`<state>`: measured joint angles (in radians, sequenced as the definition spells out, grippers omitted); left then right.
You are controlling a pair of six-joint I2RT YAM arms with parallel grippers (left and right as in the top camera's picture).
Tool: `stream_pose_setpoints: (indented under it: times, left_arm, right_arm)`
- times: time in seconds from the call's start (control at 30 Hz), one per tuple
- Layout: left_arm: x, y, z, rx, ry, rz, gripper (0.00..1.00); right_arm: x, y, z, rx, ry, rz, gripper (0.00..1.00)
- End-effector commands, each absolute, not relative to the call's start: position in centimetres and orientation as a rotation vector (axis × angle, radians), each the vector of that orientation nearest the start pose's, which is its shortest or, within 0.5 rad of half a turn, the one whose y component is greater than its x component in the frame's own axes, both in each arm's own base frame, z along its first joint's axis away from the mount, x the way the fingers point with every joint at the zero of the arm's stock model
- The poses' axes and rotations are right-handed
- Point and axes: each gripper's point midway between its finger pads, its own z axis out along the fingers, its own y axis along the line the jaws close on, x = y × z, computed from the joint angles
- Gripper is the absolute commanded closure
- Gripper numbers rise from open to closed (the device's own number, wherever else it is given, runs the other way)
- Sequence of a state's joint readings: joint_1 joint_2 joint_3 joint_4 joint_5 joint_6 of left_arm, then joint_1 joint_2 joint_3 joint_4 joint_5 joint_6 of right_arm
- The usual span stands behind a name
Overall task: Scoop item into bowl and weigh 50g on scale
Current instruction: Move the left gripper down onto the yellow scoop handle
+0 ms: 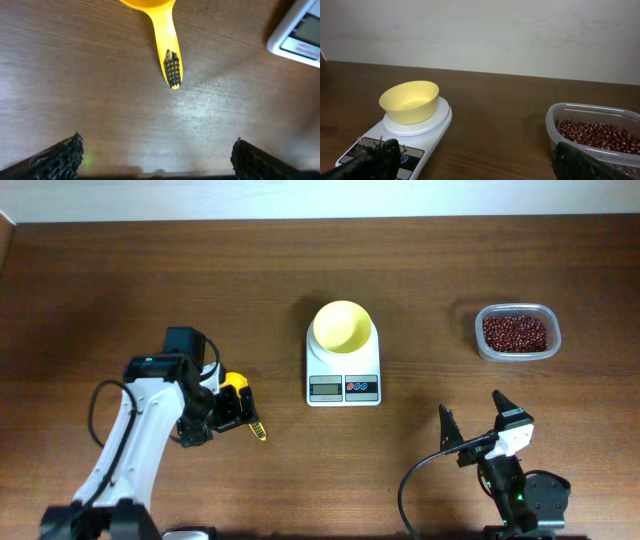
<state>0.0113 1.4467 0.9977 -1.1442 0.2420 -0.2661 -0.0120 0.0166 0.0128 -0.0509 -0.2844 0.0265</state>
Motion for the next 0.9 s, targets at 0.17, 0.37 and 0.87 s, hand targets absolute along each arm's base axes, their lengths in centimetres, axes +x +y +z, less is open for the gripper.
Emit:
stream_pose_setpoints:
  times: [0.17, 0.37, 0.87]
  left_arm:
    - [23.6, -5.2, 2.2, -0.452, 3.118, -0.501, 0.01]
    - [23.2, -5.2, -0.7, -0.536, 3.052, -0.506, 0.07]
    - [24.9, -6.6, -2.2, -0.536, 3.006, -0.434, 0.14]
  right_arm:
    - [24.1, 4.6, 16.1, -0.186, 1.623, 0.247, 0.01]
    - [24.1, 4.6, 16.1, -0.186, 1.623, 0.247, 0.01]
    - [24.1, 4.6, 16.1, -0.186, 1.623, 0.247, 0.01]
